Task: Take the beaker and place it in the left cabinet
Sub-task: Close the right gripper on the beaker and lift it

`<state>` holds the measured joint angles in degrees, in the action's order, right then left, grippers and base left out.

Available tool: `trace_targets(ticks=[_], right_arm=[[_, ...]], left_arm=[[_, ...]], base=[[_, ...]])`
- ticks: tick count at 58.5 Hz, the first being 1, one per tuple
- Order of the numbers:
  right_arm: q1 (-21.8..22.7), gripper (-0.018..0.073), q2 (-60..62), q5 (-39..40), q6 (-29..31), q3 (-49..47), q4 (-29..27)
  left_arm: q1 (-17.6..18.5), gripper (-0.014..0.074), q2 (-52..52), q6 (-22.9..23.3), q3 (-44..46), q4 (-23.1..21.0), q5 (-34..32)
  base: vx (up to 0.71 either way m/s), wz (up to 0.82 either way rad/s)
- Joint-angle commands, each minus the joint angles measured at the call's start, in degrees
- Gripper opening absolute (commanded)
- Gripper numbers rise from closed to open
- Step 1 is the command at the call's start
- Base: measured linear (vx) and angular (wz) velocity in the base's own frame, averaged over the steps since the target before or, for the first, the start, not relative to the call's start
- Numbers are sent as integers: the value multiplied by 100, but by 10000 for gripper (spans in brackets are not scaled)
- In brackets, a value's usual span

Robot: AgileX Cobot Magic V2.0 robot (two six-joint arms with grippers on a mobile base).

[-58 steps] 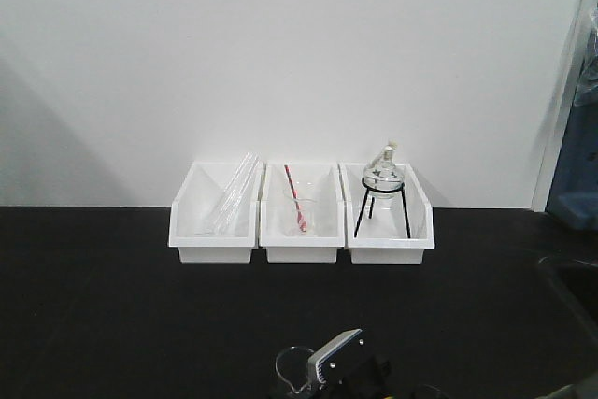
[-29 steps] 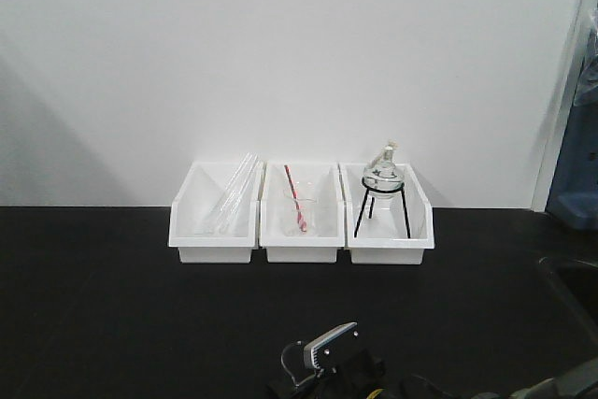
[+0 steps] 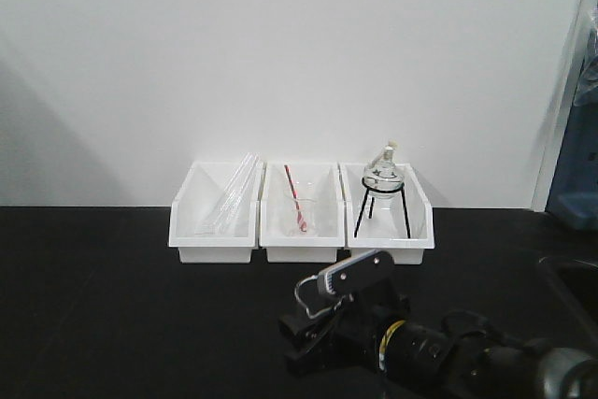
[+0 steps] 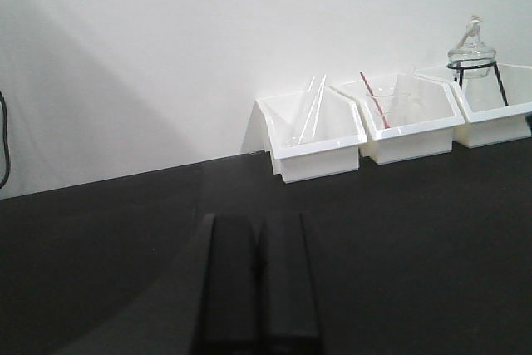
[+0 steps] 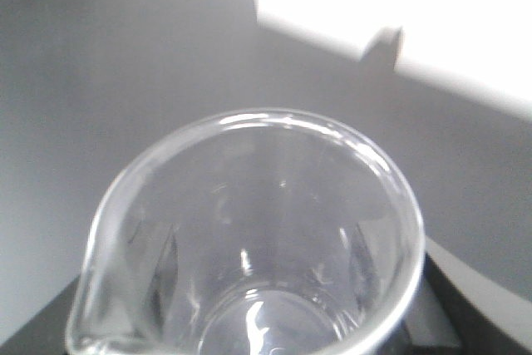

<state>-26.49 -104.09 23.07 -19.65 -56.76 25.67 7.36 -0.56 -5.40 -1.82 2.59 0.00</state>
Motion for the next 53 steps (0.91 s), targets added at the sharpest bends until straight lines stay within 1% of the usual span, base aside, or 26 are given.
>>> trace_targets(ticks=[1,10,20,25,53], right_arm=[[8,-9,767,15,-216,-203,84],[-154,-9,1468,-871,-387,-595,312],[-437,-9,1981,-1710,-393,-1153,312],[-517,-9,2141,-1810,-393,-1272,312],[-505,-8,2220,-2099,-393,-1245,307]], left_arm=[[3,1,-106,15,-90,-18,-428],[3,1,-106,15,-90,-18,-428],[3,1,-106,15,-90,-18,-428],[3,1,-106,15,-90,-18,-428],[3,1,-106,15,-90,-18,-428]], base=[[0,0],[0,0],[0,0],[0,0],[0,0]])
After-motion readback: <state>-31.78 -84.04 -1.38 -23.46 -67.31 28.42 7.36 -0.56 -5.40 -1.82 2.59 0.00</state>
